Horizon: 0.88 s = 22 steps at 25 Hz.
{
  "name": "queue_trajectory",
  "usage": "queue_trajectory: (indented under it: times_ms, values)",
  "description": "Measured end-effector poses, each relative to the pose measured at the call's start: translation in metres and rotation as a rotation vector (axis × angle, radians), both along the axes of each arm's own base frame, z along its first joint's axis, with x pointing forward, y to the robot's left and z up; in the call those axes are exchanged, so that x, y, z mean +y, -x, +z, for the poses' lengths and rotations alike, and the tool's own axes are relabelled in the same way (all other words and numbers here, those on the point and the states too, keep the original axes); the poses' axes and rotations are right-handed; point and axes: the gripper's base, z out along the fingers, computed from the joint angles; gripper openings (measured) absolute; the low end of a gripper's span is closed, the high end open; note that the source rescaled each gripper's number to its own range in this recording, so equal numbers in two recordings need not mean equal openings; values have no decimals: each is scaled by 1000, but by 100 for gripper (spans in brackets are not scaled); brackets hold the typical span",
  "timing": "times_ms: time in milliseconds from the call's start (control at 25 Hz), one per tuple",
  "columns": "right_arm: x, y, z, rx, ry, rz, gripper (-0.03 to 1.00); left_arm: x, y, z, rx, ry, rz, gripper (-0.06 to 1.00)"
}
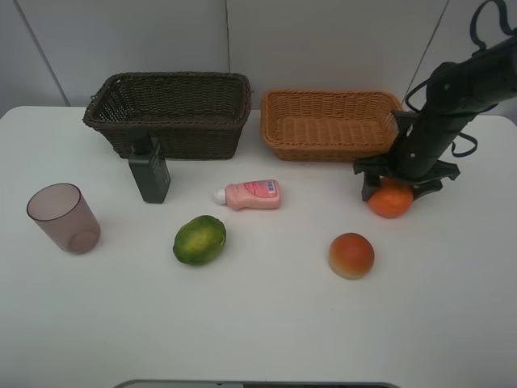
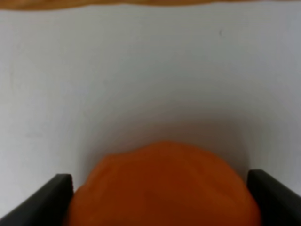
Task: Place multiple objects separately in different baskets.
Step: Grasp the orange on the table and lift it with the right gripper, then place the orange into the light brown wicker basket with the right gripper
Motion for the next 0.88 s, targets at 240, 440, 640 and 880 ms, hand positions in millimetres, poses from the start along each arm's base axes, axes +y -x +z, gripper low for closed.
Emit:
queue_trajectory:
  times_ms: [240,440,640,880]
  values:
    - [-1,2,2,17,17,11,52,0,0,0,0,0,0,99]
    - [-4,8,24,20,37,22,52,0,0,0,0,0,0,99]
    - [-5,16,51,9,48,40,52,0,0,0,0,0,0,99]
    - [10,6,82,-18,57,151,52,0,0,0,0,0,0,99]
